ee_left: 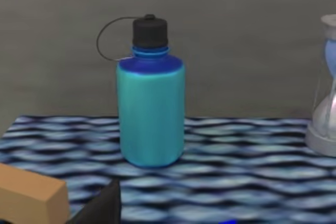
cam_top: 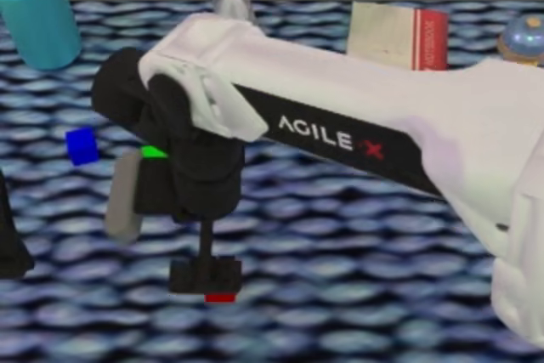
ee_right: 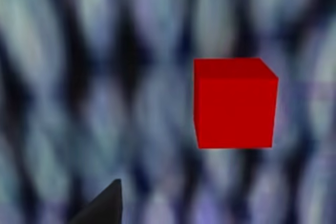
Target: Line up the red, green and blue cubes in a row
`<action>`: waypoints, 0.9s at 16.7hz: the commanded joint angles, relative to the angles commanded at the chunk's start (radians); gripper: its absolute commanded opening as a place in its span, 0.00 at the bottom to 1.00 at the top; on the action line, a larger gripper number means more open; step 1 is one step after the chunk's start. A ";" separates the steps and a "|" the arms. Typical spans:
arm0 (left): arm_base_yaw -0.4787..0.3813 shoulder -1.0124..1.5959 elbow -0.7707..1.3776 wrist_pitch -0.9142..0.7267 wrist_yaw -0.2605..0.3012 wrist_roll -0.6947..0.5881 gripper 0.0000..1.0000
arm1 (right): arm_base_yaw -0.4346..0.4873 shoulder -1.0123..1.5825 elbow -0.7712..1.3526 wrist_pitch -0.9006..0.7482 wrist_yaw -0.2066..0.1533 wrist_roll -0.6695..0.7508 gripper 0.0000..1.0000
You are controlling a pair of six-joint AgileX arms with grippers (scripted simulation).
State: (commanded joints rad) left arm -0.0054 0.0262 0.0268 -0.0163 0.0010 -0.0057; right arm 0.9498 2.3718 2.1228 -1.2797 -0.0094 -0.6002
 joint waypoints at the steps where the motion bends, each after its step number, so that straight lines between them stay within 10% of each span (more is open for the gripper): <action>1: -0.005 0.029 0.029 -0.018 0.001 -0.006 1.00 | -0.014 -0.031 -0.024 0.021 -0.003 0.007 1.00; 15: -0.159 1.296 1.029 -0.658 0.003 -0.193 1.00 | -0.554 -1.340 -1.126 0.723 -0.054 0.341 1.00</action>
State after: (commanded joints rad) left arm -0.1646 1.3222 1.0555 -0.6740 0.0040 -0.1982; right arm 0.3960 1.0315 0.9972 -0.5568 -0.0633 -0.2596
